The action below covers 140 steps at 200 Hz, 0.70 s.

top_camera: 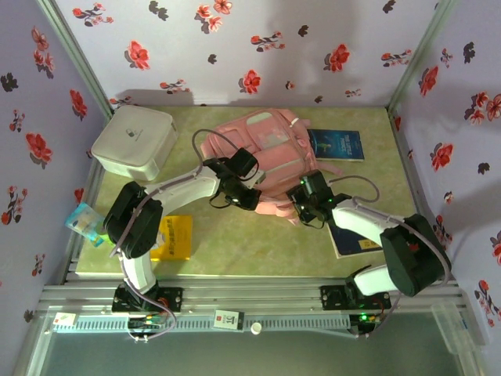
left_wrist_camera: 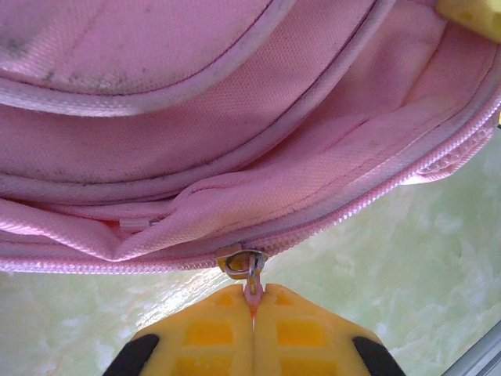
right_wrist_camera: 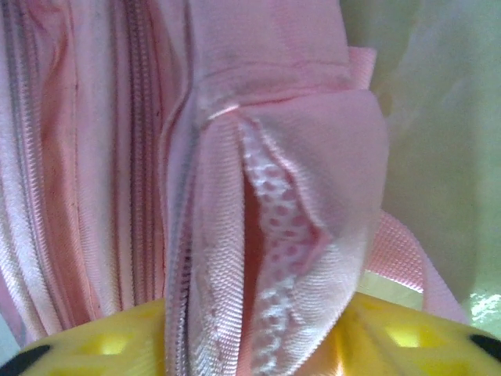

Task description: Pack books, pencil case, and school supplies into a backpack

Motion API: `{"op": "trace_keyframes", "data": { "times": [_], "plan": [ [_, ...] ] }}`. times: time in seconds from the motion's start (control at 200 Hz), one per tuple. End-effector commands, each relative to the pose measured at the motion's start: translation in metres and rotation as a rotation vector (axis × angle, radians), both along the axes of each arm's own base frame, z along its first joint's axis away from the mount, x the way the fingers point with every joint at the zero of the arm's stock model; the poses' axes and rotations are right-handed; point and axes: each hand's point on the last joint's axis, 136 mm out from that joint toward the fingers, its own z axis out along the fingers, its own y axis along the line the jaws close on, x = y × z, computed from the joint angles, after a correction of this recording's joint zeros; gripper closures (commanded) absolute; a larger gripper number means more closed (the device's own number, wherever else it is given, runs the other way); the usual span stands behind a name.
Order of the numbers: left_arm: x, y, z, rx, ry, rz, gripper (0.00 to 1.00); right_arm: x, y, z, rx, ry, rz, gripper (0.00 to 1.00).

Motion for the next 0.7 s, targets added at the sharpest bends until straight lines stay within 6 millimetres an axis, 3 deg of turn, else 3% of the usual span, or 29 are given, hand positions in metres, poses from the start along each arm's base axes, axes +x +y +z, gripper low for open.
{"op": "trace_keyframes", "data": {
  "times": [0.0, 0.28, 0.45, 0.695],
  "plan": [
    [0.005, -0.005, 0.003, -0.007, -0.04, 0.004, 1.0, -0.002, -0.007, -0.004, -0.044, 0.007, -0.024, 0.58],
    [0.006, 0.019, -0.004, 0.071, -0.081, 0.006, 1.0, 0.001, -0.027, -0.007, -0.176, -0.012, -0.038, 0.74],
    [0.012, 0.055, -0.021, 0.179, -0.086, 0.038, 1.0, 0.005, -0.032, -0.005, -0.227, -0.019, -0.033, 0.77],
    [0.05, 0.094, -0.027, 0.24, -0.118, 0.16, 1.0, 0.007, -0.041, -0.007, -0.272, -0.012, -0.031, 0.78]
  ]
}}
